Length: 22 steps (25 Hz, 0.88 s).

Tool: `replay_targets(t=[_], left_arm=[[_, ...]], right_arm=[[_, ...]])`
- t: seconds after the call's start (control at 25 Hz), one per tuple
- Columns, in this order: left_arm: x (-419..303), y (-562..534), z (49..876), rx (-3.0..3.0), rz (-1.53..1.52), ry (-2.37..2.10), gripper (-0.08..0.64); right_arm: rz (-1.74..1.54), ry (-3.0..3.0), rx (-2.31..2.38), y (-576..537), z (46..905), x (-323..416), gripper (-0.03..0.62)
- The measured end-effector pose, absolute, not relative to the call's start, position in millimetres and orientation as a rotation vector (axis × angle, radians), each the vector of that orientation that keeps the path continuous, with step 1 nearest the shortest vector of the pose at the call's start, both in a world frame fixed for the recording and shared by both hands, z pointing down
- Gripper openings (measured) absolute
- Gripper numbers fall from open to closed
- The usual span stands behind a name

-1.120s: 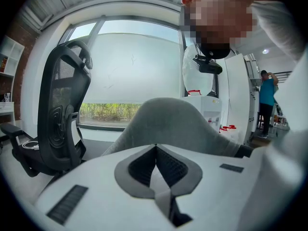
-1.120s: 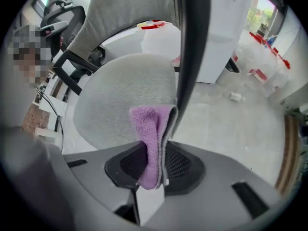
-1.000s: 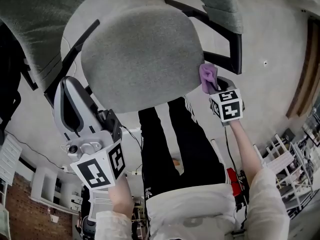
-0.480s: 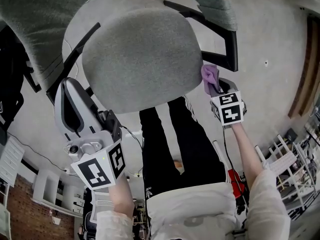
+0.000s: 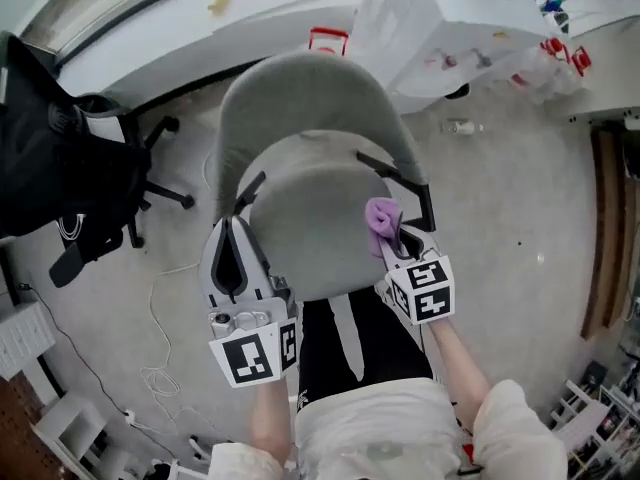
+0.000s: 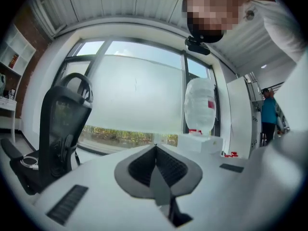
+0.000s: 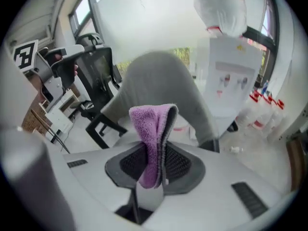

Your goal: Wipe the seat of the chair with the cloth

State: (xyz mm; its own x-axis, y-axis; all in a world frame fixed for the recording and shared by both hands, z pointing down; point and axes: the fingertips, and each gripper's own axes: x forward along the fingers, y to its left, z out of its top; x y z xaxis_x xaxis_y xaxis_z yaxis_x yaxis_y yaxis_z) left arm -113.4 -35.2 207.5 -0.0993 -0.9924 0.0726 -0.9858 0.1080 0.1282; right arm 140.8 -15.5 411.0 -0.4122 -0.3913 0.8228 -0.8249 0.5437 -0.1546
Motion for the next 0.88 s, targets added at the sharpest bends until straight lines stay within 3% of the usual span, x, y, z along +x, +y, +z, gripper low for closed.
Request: replay_targets(t=[0.2, 0.48, 0.64, 0.88], left_arm=[[-125, -51, 89, 2.108, -0.229, -2.318, 0.012], [-103, -12, -14, 2.234, -0.281, -2.322, 0.012], [-98, -6, -57, 2.313, -0.353, -2.357, 0.012], [-84, 1, -82, 2.396, -0.398, -2.336, 0.012]], right_arm=[[0.462, -2.323, 1.092, -96, 251, 74, 0.095], [0.289, -2.721, 1.076, -75, 59, 23, 0.095], [0.184, -2.871, 1.032, -52, 2, 8, 0.095], [0.095, -2.869, 1.063, -40, -17, 13, 0.095]])
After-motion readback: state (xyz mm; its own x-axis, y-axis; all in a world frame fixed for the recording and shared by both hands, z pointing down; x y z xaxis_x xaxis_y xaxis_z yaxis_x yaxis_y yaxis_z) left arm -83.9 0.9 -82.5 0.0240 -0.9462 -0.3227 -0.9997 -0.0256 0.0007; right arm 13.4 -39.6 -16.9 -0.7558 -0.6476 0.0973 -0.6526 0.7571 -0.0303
